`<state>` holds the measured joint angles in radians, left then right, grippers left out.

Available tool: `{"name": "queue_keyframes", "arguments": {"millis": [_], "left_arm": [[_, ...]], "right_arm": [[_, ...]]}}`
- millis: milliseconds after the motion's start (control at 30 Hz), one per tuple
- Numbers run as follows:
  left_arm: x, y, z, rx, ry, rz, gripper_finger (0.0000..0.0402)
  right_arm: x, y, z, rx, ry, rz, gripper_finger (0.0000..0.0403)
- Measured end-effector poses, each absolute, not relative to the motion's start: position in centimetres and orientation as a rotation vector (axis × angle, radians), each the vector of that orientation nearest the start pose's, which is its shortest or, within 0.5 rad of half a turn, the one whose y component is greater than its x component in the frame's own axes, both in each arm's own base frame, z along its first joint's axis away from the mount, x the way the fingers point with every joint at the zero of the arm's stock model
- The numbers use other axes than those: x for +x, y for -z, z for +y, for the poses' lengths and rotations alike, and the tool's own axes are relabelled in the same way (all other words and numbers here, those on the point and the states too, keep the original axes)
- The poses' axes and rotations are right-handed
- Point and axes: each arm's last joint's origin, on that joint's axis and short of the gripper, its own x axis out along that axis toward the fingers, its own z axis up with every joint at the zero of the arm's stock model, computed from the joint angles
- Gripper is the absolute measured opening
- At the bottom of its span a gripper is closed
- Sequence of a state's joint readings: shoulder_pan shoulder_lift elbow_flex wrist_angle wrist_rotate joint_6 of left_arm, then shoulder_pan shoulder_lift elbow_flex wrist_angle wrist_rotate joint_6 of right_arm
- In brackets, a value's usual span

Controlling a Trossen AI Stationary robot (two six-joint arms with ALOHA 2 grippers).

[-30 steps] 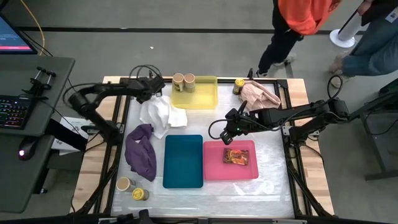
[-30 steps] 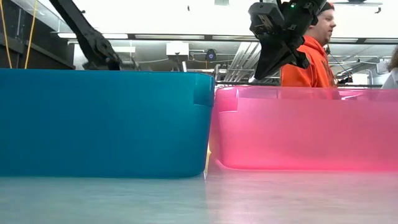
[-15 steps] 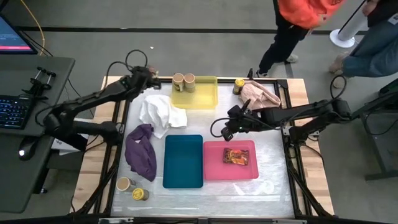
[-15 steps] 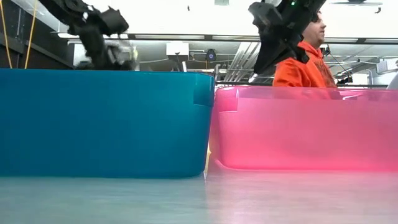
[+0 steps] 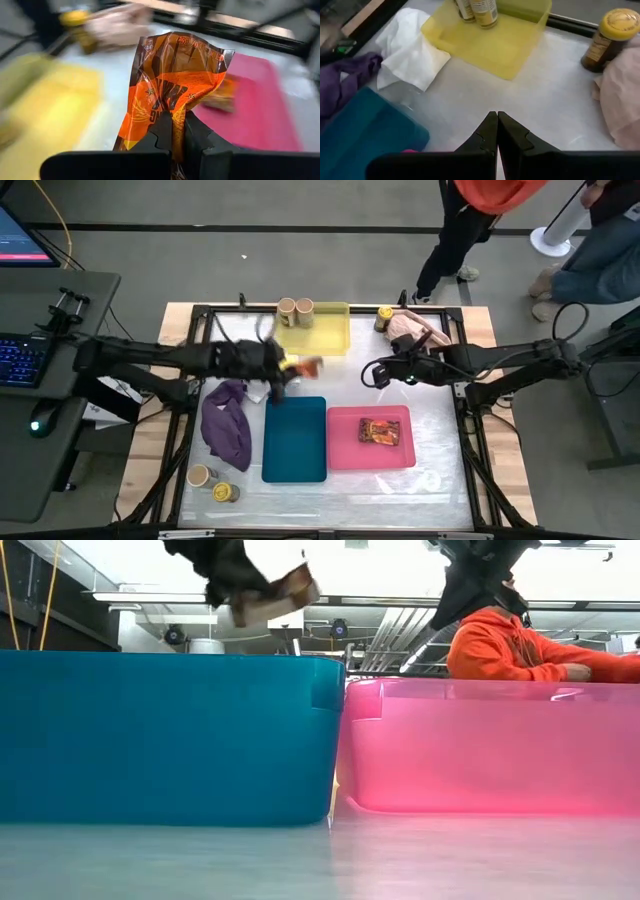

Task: Sort spices by type
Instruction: Put the orange seasoning bag into the pink bin

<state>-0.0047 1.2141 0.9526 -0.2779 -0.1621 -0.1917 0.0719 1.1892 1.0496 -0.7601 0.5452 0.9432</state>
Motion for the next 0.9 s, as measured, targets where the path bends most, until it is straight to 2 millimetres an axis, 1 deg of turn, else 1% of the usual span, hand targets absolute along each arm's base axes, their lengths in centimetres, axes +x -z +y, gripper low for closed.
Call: {"name": "queue_keyframes", "arguments": {"millis": [100, 233, 300, 400, 500, 600, 667, 767, 900], "left_arm": [[29.0, -29.8, -2.4, -0.086, -0.081, 0.539, 0.0000], [33.0, -29.4, -5.7, -0.021, 0.013, 0.552, 0.0000], [34.9, -29.1, -7.0, -0.022, 0.018, 0.558, 0.0000], [37.3, -28.0, -8.7, -0.024, -0.060, 0.578, 0.0000], [39.4, -27.0, -10.0, -0.033, -0.117, 0.579, 0.0000], [41.3, -26.1, -11.2, -0.028, -0.107, 0.586, 0.0000], [42.5, -25.0, -11.8, -0.023, -0.106, 0.593, 0.0000], [44.0, -23.5, -12.3, -0.005, -0.109, 0.610, 0.0000], [45.3, -21.5, -12.5, 0.031, -0.118, 0.635, 0.0000]], "right_arm": [[23.1, -30.1, 0.2, 0.632, 0.809, 0.563, 0.0000], [23.1, -30.1, 0.2, 0.648, 0.788, 0.583, 0.0000], [23.0, -30.1, 0.3, 0.653, 0.777, 0.595, 0.0000], [22.6, -30.3, 0.3, 0.631, 0.765, 0.603, 0.0000], [22.2, -30.7, 0.2, 0.592, 0.747, 0.606, 0.0000], [21.7, -31.1, 0.2, 0.557, 0.731, 0.599, 0.0000], [21.5, -31.3, 0.1, 0.545, 0.725, 0.593, 0.0000], [21.3, -31.5, 0.1, 0.544, 0.728, 0.581, 0.0000], [21.3, -31.5, 0.1, 0.543, 0.730, 0.581, 0.0000]]}}
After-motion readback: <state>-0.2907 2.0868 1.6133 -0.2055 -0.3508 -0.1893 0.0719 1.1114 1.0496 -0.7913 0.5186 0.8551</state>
